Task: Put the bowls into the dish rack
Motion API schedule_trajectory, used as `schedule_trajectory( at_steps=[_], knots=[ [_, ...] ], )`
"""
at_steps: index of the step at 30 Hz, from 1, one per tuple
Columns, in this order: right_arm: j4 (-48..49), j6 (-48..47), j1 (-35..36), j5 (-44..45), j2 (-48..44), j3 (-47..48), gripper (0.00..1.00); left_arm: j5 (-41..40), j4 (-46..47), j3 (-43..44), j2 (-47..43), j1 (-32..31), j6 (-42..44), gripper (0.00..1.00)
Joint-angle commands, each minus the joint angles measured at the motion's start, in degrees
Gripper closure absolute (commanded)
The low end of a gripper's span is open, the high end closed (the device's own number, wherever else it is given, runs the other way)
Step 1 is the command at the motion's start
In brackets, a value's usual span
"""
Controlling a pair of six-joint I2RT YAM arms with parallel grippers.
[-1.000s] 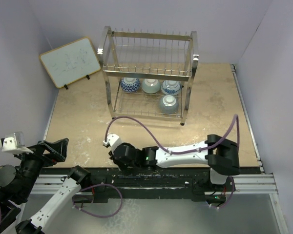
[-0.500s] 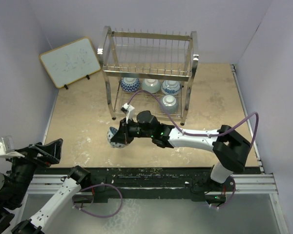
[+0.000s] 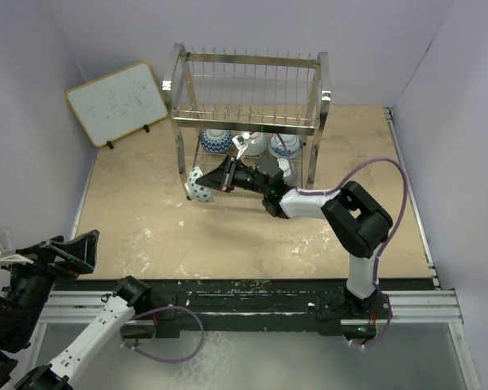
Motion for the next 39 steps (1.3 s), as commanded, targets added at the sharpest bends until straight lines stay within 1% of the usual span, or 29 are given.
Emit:
schedule_trajectory(
  at_steps=[1, 7, 12, 16, 23, 28, 33, 39],
  knots=[
    [13.5, 6.9, -2.8, -1.0, 3.4, 6.6, 0.91, -0.6, 1.0, 1.2, 1.5, -0.6, 1.3, 0.01],
    [10.7, 6.4, -6.1, 1.4, 6.0, 13.0, 0.92, -0.9, 0.9, 1.4, 1.7, -0.9, 1.4, 0.01],
    [13.2, 10.4, -8.8, 2.2, 10.2, 16.4, 0.92, -1.3, 1.3, 1.0, 1.4, -1.4, 1.3, 0.01],
    [15.1, 12.7, -9.5, 3.7, 13.8, 18.4, 0.91, -1.5, 1.2, 0.9, 1.3, -1.7, 1.1, 0.01],
    [22.1, 19.3, -10.4, 6.4, 19.4, 18.3, 0.92, -2.0, 0.5, 2.1, 1.5, -2.0, 1.1, 0.01],
    [23.5, 21.3, -10.3, 7.5, 20.1, 18.1, 0.91, -2.0, 0.2, 2.3, 1.6, -2.1, 0.9, 0.01],
    [20.8, 21.7, -10.3, 9.8, 20.5, 19.0, 0.91, -2.0, 0.2, 1.9, 1.4, -2.1, 0.6, 0.01],
    [25.7, 26.3, -10.2, 10.1, 23.4, 20.6, 0.92, -2.1, 0.0, 2.3, 1.1, -2.1, 0.5, 0.01]
  ],
)
